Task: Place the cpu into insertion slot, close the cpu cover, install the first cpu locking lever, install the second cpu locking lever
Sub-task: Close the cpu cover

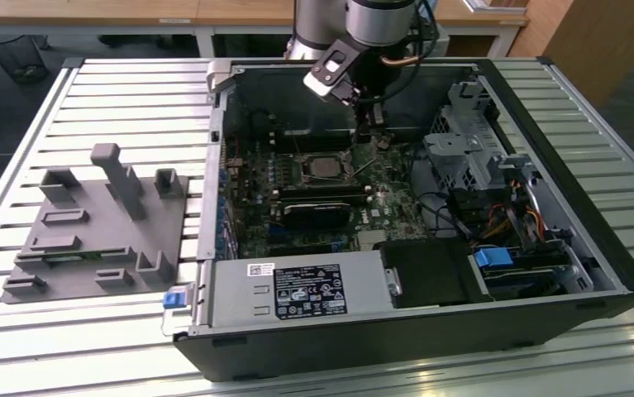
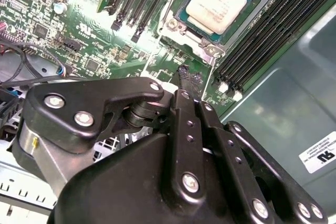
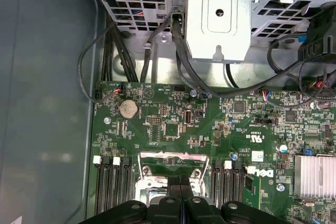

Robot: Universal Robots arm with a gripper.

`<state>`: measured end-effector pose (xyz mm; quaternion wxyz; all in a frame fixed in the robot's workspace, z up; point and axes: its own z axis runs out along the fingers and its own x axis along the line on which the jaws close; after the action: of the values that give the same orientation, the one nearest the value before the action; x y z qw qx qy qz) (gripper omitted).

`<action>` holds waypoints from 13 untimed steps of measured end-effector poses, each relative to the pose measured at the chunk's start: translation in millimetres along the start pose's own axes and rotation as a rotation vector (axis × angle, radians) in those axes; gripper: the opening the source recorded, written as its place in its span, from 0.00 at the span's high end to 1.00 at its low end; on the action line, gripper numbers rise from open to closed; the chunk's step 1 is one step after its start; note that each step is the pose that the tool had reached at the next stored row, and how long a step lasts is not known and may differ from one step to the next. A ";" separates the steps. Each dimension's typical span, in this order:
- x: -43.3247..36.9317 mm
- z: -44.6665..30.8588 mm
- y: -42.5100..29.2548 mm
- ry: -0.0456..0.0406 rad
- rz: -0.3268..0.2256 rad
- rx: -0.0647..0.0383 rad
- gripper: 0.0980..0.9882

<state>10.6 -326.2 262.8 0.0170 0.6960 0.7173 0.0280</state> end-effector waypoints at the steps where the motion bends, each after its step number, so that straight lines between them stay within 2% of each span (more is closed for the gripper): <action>1: 0.0 0.1 0.4 0.0000 0.000 0.000 0.99; 8: -0.1 0.5 4.1 0.0001 -0.001 0.001 0.99; 13: 0.3 1.7 9.5 0.0002 -0.002 0.002 0.99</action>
<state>20.1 -325.6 261.8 0.0161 0.6954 0.7179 0.0272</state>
